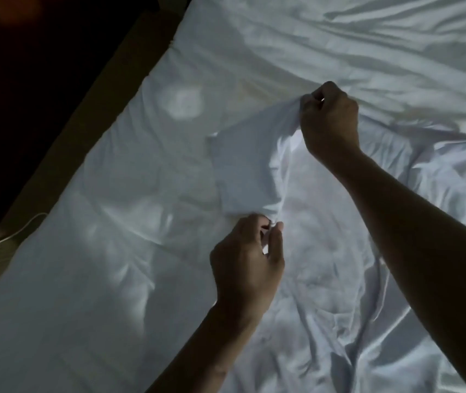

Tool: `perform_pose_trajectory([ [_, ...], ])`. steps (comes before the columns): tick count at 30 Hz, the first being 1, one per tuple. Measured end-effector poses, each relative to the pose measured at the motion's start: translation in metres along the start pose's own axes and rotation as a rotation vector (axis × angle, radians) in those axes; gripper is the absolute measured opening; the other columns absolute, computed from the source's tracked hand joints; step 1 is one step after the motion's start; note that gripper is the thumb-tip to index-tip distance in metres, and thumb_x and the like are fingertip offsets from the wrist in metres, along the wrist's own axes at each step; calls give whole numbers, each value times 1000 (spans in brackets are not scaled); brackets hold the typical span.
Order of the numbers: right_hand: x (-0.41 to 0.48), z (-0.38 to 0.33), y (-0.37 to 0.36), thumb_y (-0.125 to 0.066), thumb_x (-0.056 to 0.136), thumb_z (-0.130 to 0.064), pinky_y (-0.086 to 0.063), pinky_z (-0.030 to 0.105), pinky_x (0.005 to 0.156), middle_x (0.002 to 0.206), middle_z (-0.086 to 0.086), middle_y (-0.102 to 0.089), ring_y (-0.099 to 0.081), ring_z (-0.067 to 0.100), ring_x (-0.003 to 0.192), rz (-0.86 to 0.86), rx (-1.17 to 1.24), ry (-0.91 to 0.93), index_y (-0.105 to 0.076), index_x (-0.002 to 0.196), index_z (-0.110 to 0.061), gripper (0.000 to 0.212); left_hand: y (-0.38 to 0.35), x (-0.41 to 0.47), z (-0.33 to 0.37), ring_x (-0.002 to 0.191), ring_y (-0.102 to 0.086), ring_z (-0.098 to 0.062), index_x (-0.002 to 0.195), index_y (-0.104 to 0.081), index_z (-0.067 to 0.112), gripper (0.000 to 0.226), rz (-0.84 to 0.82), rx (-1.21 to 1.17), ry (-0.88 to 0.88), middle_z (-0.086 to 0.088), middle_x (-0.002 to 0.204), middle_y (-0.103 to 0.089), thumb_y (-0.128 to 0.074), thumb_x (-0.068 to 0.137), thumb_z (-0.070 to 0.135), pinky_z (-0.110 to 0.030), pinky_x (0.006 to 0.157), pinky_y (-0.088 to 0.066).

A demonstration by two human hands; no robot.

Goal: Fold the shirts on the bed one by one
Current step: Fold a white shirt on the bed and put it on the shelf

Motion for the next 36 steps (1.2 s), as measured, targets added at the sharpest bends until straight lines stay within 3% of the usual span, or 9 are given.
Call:
perform_pose_trajectory([
  [6, 0, 49, 43, -58, 96, -22, -38, 23, 71, 101, 18, -73, -66, 34, 97, -53, -150, -18, -71, 105, -5, 23, -46, -35, 37, 64, -67, -26, 91, -70, 20, 11, -207, 37, -114, 1, 80, -69, -64, 92, 30, -37, 49, -52],
  [10, -56, 77, 49, -56, 100, -22, -39, 23, 80, 116, 20, -72, -65, 37, 111, -102, -109, -87, -58, 133, -11, 35, -58, -53, 34, 82, -69, -29, 110, -66, 23, 26, -396, 129, -87, -2, 99, -68, -72, 85, 24, -39, 59, -55],
  [13, -125, 96, 44, -57, 99, -29, -49, 32, 88, 104, 18, -75, -69, 36, 105, -127, -63, -205, -67, 117, -12, 27, -42, -67, 29, 84, -67, -31, 117, -62, 21, 36, -452, 228, -83, -5, 101, -63, -70, 82, 20, -41, 59, -54],
  [17, -217, 99, 36, -56, 101, -45, -48, 36, 91, 92, 14, -77, -69, 35, 102, -204, 29, -335, -74, 97, -10, 40, -8, -98, 12, 75, -67, -32, 116, -61, 16, 47, -496, 308, -32, -8, 99, -62, -71, 70, 16, -38, 53, -51],
  [21, -273, 91, 25, -61, 97, -53, -62, 49, 74, 56, 7, -70, -71, 25, 55, -275, 253, -445, -69, 74, -6, 53, 31, -132, -9, 60, -64, -32, 108, -64, 11, 46, -546, 425, -27, -6, 79, -61, -70, 63, 15, -33, 46, -44],
  [25, -307, 79, 14, -68, 91, -61, -63, 45, 68, 55, 8, -69, -71, 24, 52, -338, 209, -473, -68, 73, -2, 61, 72, -160, -30, 68, -67, -35, 90, -57, 16, 22, -600, 482, 50, -4, 75, -64, -64, 69, 19, -32, 55, -36],
  [30, -326, 78, 2, -81, 82, -34, -63, 50, 56, 62, 13, -71, -73, 30, 55, -329, 258, -535, -68, 72, -4, 35, 115, -179, -46, 88, -70, -32, 99, -53, 19, 19, -659, 542, 29, -3, 91, -69, -57, 81, 21, -34, 67, -40],
  [33, -336, 77, 2, -63, 83, -7, -63, 50, 53, 73, 19, -74, -73, 32, 55, -262, 288, -572, -69, 78, 0, 10, 129, -189, -45, 62, -69, -33, 92, -60, 16, 27, -676, 548, -63, -5, 71, -65, -71, 67, 15, -29, 53, -39],
  [36, -349, 77, 11, -65, 89, -12, -63, 40, 51, 98, 13, -73, -76, 26, 65, -149, 388, -615, -68, 104, -4, 17, 130, -208, -33, 43, -59, -30, 88, -65, 15, 35, -660, 511, -196, -3, 58, -57, -80, 56, 12, -28, 41, -42],
])
Point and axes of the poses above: each hand's wrist, its own x-axis towards the middle knuckle, its own y-axis out of the back of the hand, z = x × y, the point moved 4 cm from there along x, towards the middle knuckle
